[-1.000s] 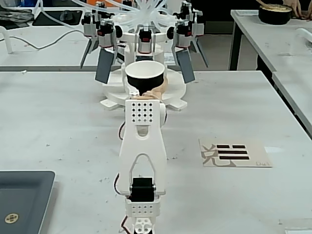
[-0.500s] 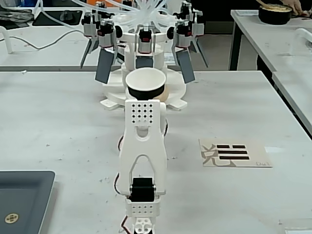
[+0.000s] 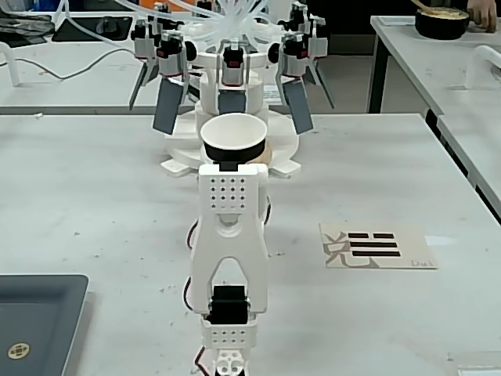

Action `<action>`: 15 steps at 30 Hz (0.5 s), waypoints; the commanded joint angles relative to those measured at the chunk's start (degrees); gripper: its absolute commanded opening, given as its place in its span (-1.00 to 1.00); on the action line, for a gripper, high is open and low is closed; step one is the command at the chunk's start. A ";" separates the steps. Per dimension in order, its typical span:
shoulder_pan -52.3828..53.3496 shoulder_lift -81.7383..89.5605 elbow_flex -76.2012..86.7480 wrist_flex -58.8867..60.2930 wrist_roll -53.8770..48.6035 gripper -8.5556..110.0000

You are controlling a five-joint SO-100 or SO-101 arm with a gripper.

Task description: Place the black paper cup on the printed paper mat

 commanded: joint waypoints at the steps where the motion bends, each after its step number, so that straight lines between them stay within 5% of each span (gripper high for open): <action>1: 0.70 7.12 2.46 -1.05 1.49 -0.68; 15: 1.49 26.02 24.52 -0.44 2.81 -0.70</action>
